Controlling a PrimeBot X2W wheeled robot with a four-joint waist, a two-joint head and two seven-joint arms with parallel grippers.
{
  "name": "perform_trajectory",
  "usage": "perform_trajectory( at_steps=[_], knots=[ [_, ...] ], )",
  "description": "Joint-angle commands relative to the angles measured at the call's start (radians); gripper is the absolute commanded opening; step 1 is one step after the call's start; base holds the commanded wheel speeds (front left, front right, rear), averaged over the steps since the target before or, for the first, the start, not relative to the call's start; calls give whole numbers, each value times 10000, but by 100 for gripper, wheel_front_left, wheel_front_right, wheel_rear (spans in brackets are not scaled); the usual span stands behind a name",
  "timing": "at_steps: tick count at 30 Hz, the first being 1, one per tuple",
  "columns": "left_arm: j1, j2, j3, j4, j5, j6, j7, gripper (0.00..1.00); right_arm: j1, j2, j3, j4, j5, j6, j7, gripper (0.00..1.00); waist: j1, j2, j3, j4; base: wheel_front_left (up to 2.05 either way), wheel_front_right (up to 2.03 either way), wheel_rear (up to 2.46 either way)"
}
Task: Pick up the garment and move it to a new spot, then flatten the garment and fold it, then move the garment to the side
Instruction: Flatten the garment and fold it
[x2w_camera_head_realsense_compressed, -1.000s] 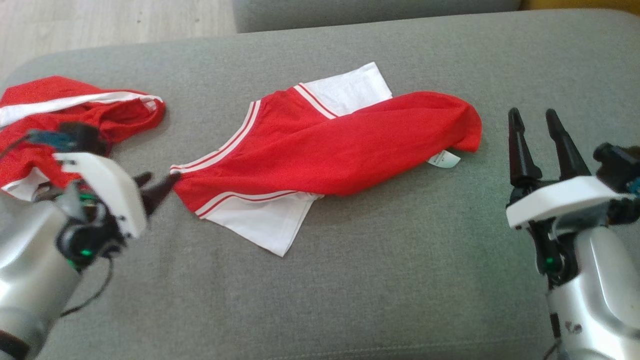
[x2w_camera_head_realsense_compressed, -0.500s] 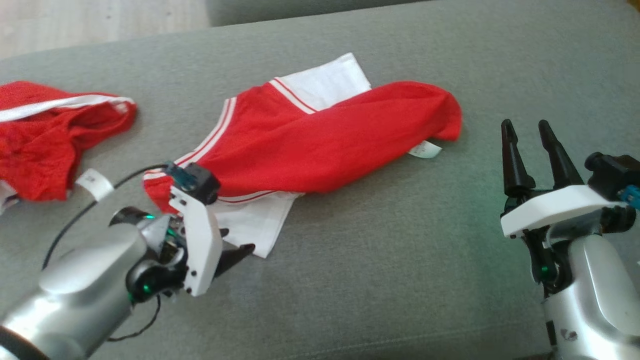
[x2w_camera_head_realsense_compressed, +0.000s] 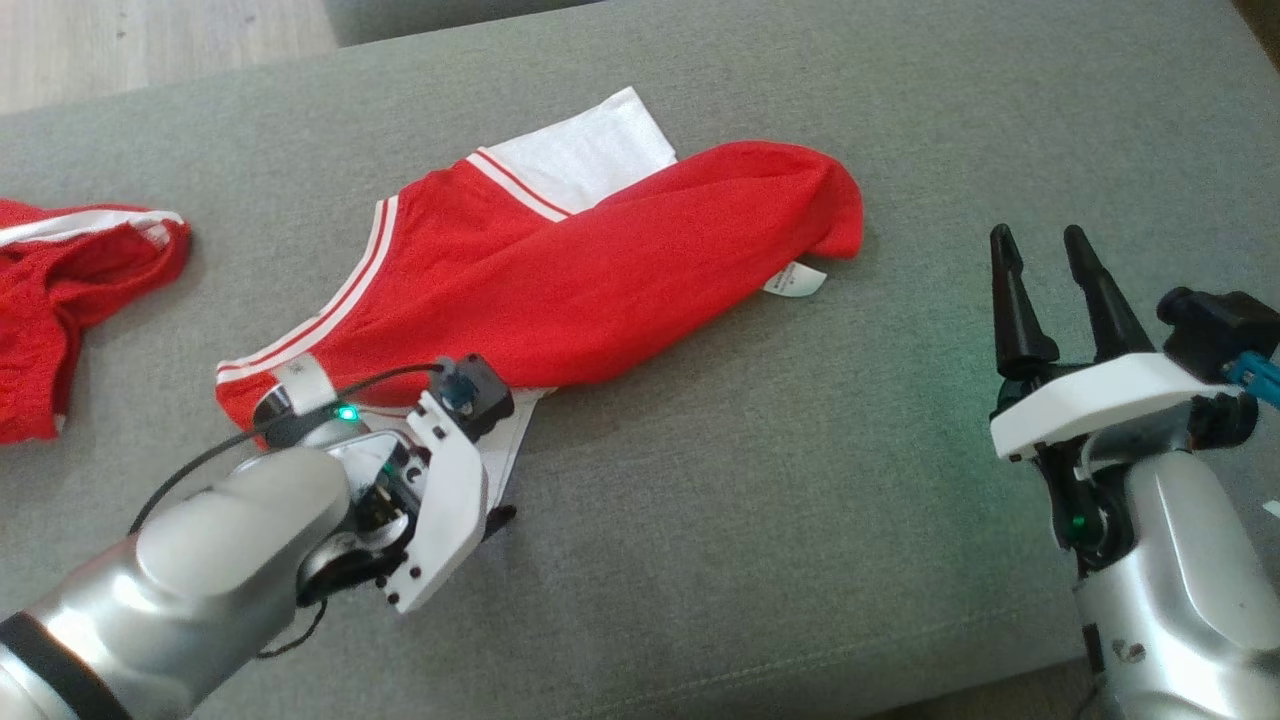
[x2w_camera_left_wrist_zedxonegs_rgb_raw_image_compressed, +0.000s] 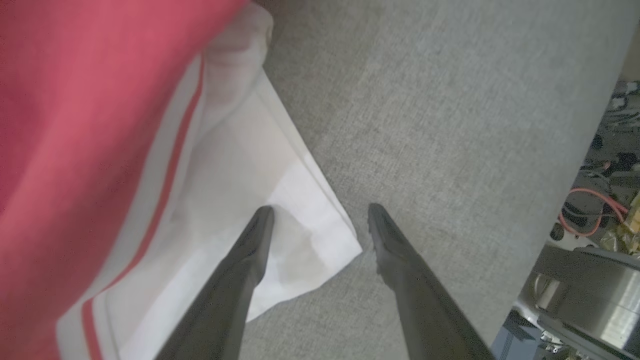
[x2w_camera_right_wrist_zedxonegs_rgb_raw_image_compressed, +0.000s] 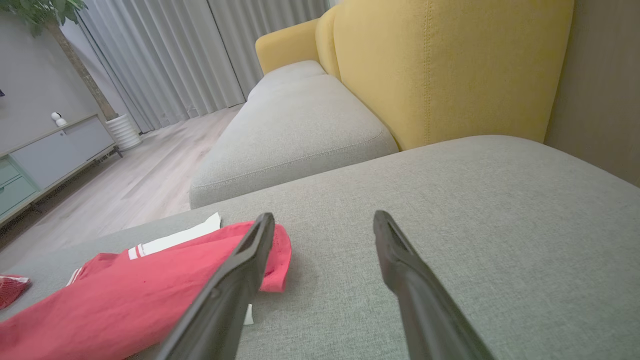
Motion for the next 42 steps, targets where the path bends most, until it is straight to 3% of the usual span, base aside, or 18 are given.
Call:
perform_trajectory(
  at_steps=[1, 4, 5, 6, 7, 17, 24, 31, 37, 38, 39, 42],
  knots=[
    [-170, 246, 354, -208, 422, -58, 411, 100, -369, 24, 248, -241, 66, -7, -139, 100, 0, 0, 10, -63, 0, 0, 0],
    [-26, 246, 351, -197, 688, -58, 731, 100, -392, 21, 242, -195, 60, -7, -148, 100, 0, 0, 10, -76, 0, 0, 0],
    [22, 250, 351, -151, 738, -58, 889, 82, -395, 20, 236, -169, 58, -7, -147, 100, 0, 0, 4, -74, 0, 0, 0],
    [53, 255, 350, -119, 801, -58, 1033, 38, -398, 15, 237, -142, 58, -7, -144, 100, 0, 0, -3, -70, 0, 0, 0],
    [56, 252, 350, -75, 789, -58, 1107, 0, -404, 11, 238, -117, 61, -7, -141, 100, 0, 0, -13, -58, 0, 0, 0],
    [-498, 443, 368, -42, -467, -59, 1003, 0, -356, -59, 176, 38, 46, -7, -138, 100, 0, 0, -372, 302, 0, 0, 0],
    [-487, 1428, 770, -447, -1710, -17, 1403, 0, -158, -155, 160, 20, 74, -7, 7, 100, 0, 0, -760, 836, 0, 0, 0],
    [433, 2487, 883, -1013, -2633, 438, 1794, 0, 52, -237, 133, -73, 67, -7, 251, 100, 0, 0, -1033, 1312, 0, 0, 0],
    [1298, 2702, 905, -984, -3154, 726, 1507, 0, 167, -302, 130, -203, 64, -7, 519, 100, 0, 0, -1076, 1531, 0, 0, 0],
    [1381, 2641, 955, -923, -3178, 759, 1305, 35, 182, -316, 121, -214, 62, -7, 556, 100, 0, 0, -1081, 1572, 0, 0, 0],
    [1465, 2576, 985, -839, -3225, 776, 1169, 100, 199, -322, 121, -221, 59, -7, 592, 100, 0, 0, -1095, 1609, 0, 0, 0],
    [1519, 2436, 1204, -669, -3194, 845, 523, 100, 266, -324, 121, -273, 51, -7, 708, 100, 0, 0, -1185, 1722, 0, 0, 0]
  ],
)
